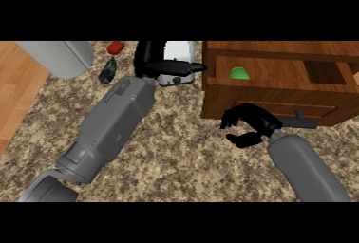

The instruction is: Pick up the cup, place it into the drawer and close the drawer

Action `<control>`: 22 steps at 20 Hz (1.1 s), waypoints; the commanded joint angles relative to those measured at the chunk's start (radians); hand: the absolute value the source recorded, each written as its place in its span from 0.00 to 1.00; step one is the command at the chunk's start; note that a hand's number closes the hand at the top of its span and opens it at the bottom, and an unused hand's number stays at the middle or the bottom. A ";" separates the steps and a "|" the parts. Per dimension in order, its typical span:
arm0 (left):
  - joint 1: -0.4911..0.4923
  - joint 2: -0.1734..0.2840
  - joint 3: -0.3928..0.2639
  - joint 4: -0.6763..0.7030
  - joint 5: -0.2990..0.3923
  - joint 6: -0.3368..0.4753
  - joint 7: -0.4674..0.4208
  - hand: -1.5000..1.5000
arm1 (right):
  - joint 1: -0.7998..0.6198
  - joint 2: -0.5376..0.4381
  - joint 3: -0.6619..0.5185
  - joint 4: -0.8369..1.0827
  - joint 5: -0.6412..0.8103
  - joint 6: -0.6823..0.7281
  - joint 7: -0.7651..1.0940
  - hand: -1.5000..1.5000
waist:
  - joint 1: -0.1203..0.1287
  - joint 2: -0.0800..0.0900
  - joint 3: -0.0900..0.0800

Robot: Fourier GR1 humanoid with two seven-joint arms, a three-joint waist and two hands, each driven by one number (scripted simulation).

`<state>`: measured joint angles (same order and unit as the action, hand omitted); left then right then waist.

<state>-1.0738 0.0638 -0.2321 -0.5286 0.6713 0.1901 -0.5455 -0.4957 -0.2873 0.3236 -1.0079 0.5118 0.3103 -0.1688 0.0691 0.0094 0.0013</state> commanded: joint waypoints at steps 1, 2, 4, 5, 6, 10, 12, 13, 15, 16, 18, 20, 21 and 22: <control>0.079 0.043 -0.006 -0.077 0.009 -0.049 0.031 0.00 | -0.087 -0.027 -0.052 0.233 0.029 -0.063 -0.149 1.00 | 0.035 0.001 0.002; 0.091 0.033 -0.007 -0.080 0.001 -0.038 -0.002 0.00 | -0.140 0.009 -0.092 0.268 0.004 -0.092 -0.149 1.00 | 0.040 0.007 0.003; 0.124 0.037 -0.019 -0.098 -0.004 -0.049 0.003 0.00 | -0.207 0.007 -0.134 0.334 -0.013 -0.104 -0.188 1.00 | 0.043 0.009 0.003; 0.122 0.084 0.000 -0.120 0.016 -0.087 0.033 0.00 | -0.207 -0.017 -0.140 0.371 -0.001 -0.123 -0.226 1.00 | 0.047 0.010 0.003; 0.146 0.080 -0.013 -0.137 0.008 -0.085 0.022 0.00 | -0.219 -0.021 -0.168 0.389 -0.013 -0.150 -0.229 1.00 | 0.065 0.010 0.004; 0.168 0.101 -0.009 -0.152 0.011 -0.103 0.031 0.00 | -0.362 -0.054 -0.255 0.486 -0.054 -0.157 -0.236 1.00 | 0.076 0.022 0.004; 0.183 0.111 -0.013 -0.172 0.014 -0.121 0.042 0.00 | -0.401 -0.077 -0.276 0.514 -0.054 -0.178 -0.214 1.00 | 0.096 0.024 0.004; 0.195 0.121 -0.020 -0.179 0.008 -0.127 0.043 0.00 | -0.395 -0.101 -0.300 0.522 -0.071 -0.179 -0.219 1.00 | 0.095 0.024 0.004; 0.195 0.139 -0.014 -0.190 0.017 -0.149 0.055 0.00 | -0.416 -0.128 -0.322 0.525 -0.094 -0.148 -0.216 1.00 | 0.107 0.028 0.004; 0.207 0.142 -0.015 -0.183 0.014 -0.153 0.047 0.00 | -0.431 -0.111 -0.330 0.524 -0.102 -0.158 -0.200 1.00 | 0.113 0.034 0.004; 0.206 0.129 -0.024 -0.193 0.013 -0.156 0.057 0.00 | -0.453 -0.148 -0.332 0.516 -0.108 -0.113 -0.190 1.00 | 0.120 0.035 0.003; 0.215 0.149 -0.023 -0.203 0.011 -0.163 0.058 0.00 | -0.447 -0.138 -0.346 0.512 -0.126 -0.121 -0.180 1.00 | 0.134 0.035 0.004; 0.217 0.134 -0.028 -0.209 0.016 -0.174 0.063 0.00 | -0.453 -0.142 -0.342 0.504 -0.125 -0.112 -0.181 1.00 | 0.134 0.036 0.003; 0.210 0.141 -0.030 -0.212 0.006 -0.168 0.054 0.00 | -0.451 -0.159 -0.349 0.498 -0.134 -0.099 -0.182 1.00 | 0.132 0.038 0.003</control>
<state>-0.8684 0.1972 -0.2552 -0.7252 0.6831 0.0338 -0.4912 -0.7734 -0.3425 0.0611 -0.5596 0.3778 0.3126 -0.4313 0.1641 0.0263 0.0115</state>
